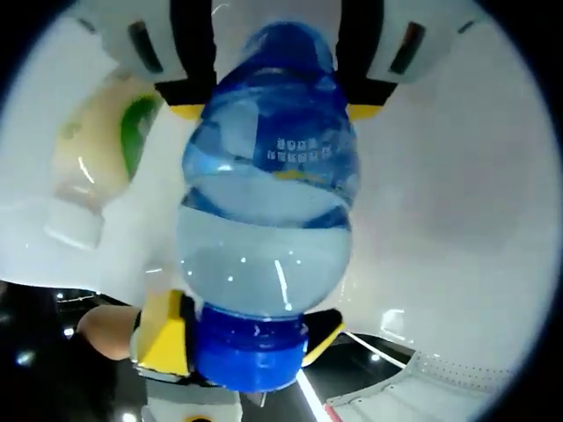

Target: Place the items from the shopping basket onto the snack and drink counter

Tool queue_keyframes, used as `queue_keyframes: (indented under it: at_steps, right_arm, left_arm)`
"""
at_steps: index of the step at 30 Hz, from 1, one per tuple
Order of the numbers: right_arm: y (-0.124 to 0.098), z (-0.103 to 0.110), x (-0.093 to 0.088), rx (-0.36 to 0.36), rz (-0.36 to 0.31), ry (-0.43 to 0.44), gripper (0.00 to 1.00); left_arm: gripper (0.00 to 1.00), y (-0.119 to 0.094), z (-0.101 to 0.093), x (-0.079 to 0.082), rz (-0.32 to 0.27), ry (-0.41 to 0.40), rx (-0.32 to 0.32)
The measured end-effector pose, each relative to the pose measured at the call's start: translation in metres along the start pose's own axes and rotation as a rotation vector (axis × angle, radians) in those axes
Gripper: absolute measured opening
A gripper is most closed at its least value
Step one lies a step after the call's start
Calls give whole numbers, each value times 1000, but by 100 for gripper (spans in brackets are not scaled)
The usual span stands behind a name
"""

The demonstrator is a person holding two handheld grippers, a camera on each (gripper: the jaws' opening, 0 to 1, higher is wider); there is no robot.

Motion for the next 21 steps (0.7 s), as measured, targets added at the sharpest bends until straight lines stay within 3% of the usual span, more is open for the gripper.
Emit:
queue_keyframes:
  at_steps: [9,15,21]
  right_arm:
    - [-2,1,4,10,-32,23,21]
    - [-6,1,11,13,-77,53,21]
    - [-7,4,29,29,-118,35,21]
  left_arm:
    - [53,-4,-5,6,1,-36,-34]
    - [53,-15,-4,12,33,-25,-47]
    - [53,-32,-3,25,55,-21,-26]
Point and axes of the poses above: the point that each gripper's makers call its tool centre point, and the gripper's own axes: y roughly forward along the fingers, z roughly to its left, x roughly out of its top, the point moved 6 cm from there along -y, roughly backward along the fingers, and after that the axes turned 6 degrees about x, right-handed, at the moved point
